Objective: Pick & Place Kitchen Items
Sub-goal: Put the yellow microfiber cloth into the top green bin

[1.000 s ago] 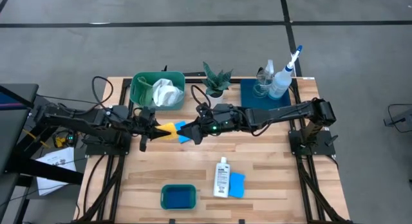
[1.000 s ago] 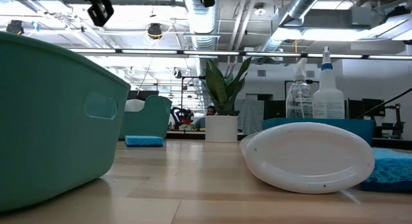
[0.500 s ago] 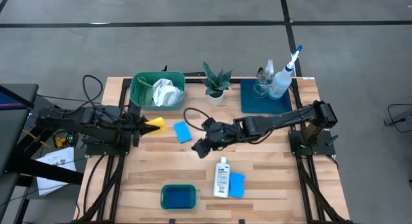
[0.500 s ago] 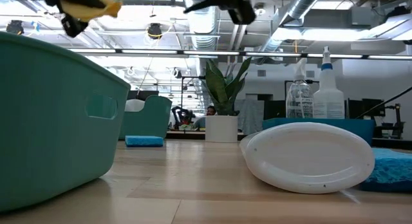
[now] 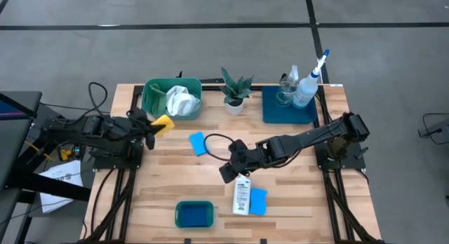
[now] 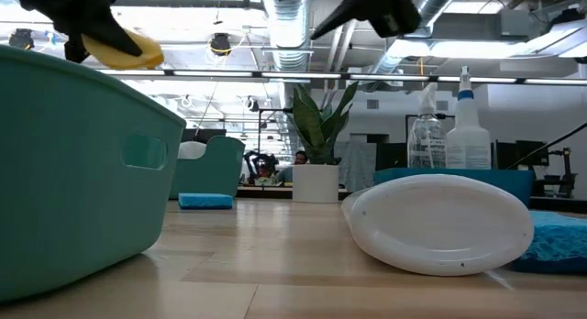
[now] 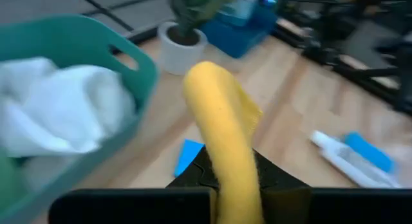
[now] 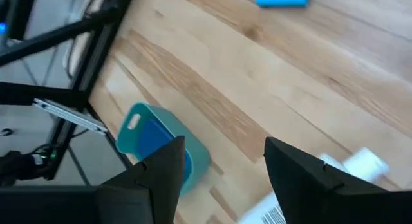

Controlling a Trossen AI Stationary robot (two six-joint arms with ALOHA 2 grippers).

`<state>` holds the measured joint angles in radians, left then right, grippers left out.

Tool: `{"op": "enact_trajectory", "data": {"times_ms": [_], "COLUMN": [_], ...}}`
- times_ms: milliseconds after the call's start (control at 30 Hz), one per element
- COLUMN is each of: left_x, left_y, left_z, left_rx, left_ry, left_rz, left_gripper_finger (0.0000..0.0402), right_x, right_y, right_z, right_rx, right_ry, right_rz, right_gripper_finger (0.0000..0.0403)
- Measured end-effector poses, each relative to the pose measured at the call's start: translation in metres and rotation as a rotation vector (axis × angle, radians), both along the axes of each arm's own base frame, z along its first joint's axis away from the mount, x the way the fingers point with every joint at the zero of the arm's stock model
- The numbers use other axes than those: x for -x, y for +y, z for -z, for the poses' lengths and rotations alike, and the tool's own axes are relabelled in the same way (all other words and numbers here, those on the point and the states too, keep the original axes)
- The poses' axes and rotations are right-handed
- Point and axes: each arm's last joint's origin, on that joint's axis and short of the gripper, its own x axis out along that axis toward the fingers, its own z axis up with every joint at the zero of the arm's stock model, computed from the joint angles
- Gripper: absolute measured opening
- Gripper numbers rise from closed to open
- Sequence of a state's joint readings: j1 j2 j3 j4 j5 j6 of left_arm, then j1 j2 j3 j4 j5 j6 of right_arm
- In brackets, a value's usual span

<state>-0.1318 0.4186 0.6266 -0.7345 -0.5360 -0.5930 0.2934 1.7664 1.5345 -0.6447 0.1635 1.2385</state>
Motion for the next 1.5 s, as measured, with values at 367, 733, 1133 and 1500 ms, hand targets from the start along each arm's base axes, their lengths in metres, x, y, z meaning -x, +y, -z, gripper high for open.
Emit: {"op": "enact_trajectory", "data": {"times_ms": [367,733,1133,1500], "left_x": [-0.036,-0.049,-0.056,-0.066], "left_y": [0.013,0.058,0.105,0.13], "left_z": [-0.01,-0.001,0.001,0.019], "left_rx": [-0.209,-0.15,-0.163,-0.138], "left_ry": [0.339,0.6,0.646,0.733], "left_rz": [-0.374,-0.538,-0.613,-0.653], "left_gripper_finger": [0.0002,0.0004,0.0005,0.0005], "right_x": [0.01,0.011,0.009,0.007], "right_y": [0.01,0.012,0.008,0.003], "right_z": [0.005,0.005,0.004,0.004], "right_rx": [0.018,0.028,0.038,0.042], "right_ry": [0.078,0.073,0.057,0.051], "right_rz": [0.006,0.032,0.051,0.072], "right_gripper_finger": [0.0204,0.0204,0.0204,0.0205]}}
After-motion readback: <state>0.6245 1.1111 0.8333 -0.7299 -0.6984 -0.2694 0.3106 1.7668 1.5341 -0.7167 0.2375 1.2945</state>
